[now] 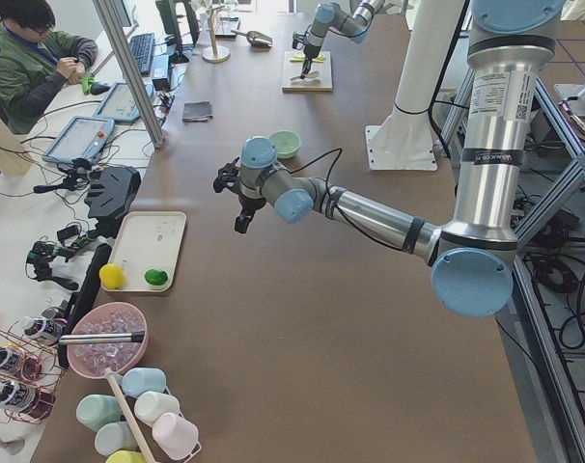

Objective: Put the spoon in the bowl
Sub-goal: 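Withdraw the left gripper while lowering the right gripper onto the white spoon, then lift the white spoon with the right gripper and carry it over the bowl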

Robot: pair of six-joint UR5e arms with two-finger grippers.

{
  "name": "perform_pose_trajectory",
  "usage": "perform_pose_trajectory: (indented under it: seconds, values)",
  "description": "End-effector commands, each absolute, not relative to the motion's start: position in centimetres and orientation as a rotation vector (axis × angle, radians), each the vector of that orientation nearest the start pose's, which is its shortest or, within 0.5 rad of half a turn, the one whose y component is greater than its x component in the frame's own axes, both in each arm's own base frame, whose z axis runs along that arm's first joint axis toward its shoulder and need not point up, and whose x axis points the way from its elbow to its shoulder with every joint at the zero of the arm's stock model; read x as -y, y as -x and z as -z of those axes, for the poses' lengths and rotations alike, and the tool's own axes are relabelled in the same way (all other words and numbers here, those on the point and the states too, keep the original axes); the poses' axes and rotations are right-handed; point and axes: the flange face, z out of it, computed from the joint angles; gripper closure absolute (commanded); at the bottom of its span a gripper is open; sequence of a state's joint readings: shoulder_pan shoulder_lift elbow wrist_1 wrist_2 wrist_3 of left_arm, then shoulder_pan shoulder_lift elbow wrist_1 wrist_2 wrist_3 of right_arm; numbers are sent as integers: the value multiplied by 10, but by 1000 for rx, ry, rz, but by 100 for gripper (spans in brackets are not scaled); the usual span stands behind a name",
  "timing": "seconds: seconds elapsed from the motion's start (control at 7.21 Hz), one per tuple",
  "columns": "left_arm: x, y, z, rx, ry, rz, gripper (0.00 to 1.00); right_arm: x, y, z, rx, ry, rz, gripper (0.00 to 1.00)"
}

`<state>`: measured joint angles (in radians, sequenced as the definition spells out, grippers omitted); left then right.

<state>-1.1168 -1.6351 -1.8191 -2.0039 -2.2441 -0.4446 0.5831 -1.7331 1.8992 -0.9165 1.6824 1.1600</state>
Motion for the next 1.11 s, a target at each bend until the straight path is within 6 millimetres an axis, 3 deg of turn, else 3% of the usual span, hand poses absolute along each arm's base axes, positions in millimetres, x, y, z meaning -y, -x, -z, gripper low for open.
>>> perform_pose_trajectory:
  seconds: [0.0,0.14,0.28,0.42,0.69,0.97]
  values:
    - [505,-167,-456,-890,-368,-260,1,358,320,-485,815,-311,-131,100]
    - [504,-168,-454,-896,-359,-238,1,366,333,-454,854,-305,-174,100]
    - [504,-168,-452,-900,-361,-232,1,384,362,-413,854,-263,-250,100]
    - [504,-168,-454,-901,-363,-232,1,397,398,-361,842,-226,-299,100]
    - [506,-169,-458,-899,-359,-233,1,391,472,-261,828,-201,-416,100]
    - [505,-169,-457,-900,-360,-232,1,412,534,-172,839,-176,-550,100]
